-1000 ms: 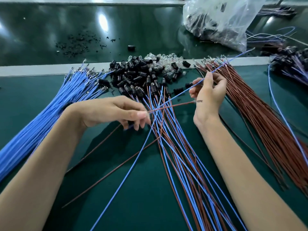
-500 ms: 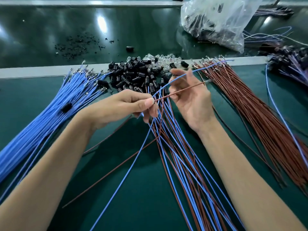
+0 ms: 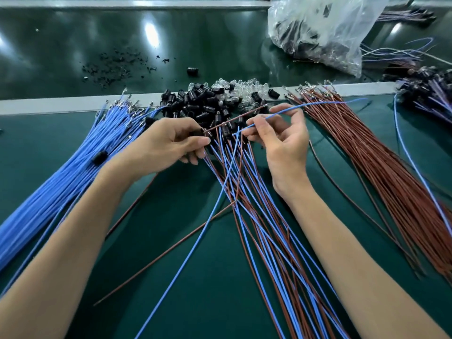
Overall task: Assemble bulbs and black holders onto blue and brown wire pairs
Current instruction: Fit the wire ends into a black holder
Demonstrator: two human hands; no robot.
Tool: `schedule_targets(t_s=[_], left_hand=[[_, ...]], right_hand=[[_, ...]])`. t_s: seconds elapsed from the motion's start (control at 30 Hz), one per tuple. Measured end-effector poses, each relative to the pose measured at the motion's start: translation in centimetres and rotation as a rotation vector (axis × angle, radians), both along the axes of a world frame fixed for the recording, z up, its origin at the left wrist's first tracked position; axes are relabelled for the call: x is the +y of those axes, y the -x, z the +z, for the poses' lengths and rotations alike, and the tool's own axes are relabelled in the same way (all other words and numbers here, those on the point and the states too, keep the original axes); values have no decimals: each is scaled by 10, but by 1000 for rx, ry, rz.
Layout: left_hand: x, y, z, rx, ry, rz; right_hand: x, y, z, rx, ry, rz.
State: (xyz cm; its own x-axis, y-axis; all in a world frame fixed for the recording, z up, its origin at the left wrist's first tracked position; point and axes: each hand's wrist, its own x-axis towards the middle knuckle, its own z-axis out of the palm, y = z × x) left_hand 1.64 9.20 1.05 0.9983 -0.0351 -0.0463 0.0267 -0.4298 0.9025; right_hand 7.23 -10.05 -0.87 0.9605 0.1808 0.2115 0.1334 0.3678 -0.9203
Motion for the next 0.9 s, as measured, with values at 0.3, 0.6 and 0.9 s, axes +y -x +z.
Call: schedule_targets(t_s=[0.3,0.6,0.9], left_hand=[[-23,-3,-10,-35,-10,9],[-29,-3,-12,-62,20,21],[-37,1,-6,-12,-17,-80]], right_hand=[[5,9,1,-59,102,24],[2,7,1,-33,142,50],[2,4,-1,34,138,8]])
